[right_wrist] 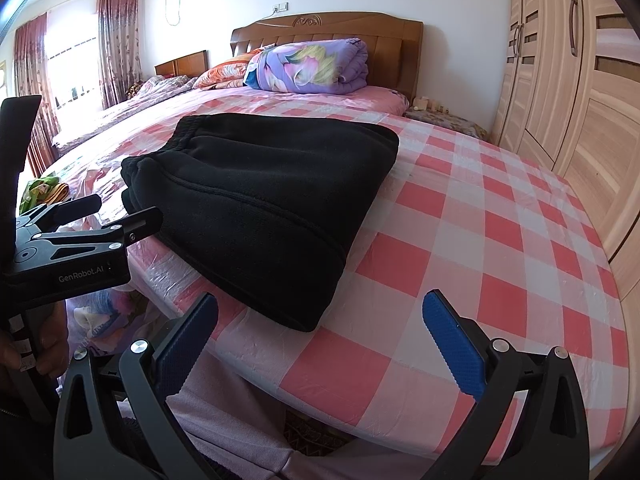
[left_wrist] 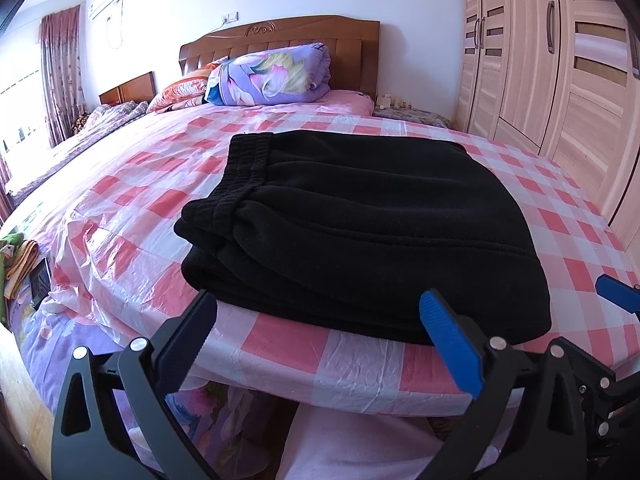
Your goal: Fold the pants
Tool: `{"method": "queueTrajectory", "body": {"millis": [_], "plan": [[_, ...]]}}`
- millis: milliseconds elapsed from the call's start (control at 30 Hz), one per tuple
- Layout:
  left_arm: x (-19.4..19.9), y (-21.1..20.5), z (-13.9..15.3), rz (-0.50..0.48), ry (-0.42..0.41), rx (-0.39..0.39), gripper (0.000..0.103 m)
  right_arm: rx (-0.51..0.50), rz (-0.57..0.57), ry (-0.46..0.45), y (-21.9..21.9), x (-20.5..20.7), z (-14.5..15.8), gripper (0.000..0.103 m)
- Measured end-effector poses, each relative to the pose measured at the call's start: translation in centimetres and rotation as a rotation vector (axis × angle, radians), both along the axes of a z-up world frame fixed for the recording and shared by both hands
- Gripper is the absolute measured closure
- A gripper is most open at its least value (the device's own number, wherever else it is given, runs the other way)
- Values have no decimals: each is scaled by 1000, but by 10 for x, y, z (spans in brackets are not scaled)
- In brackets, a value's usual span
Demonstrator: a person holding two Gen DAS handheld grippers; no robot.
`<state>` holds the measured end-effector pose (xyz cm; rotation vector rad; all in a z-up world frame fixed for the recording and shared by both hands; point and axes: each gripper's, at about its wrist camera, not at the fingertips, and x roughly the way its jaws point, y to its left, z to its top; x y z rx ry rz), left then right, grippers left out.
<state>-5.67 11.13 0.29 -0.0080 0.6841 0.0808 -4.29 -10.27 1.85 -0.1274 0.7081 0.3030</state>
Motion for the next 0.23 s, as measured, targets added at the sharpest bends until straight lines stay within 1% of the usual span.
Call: {"method": "queueTrajectory", "body": {"millis": [233], "plan": [[2, 2, -3, 5, 26, -15, 2, -1, 3, 4, 1, -1, -2, 4]]}}
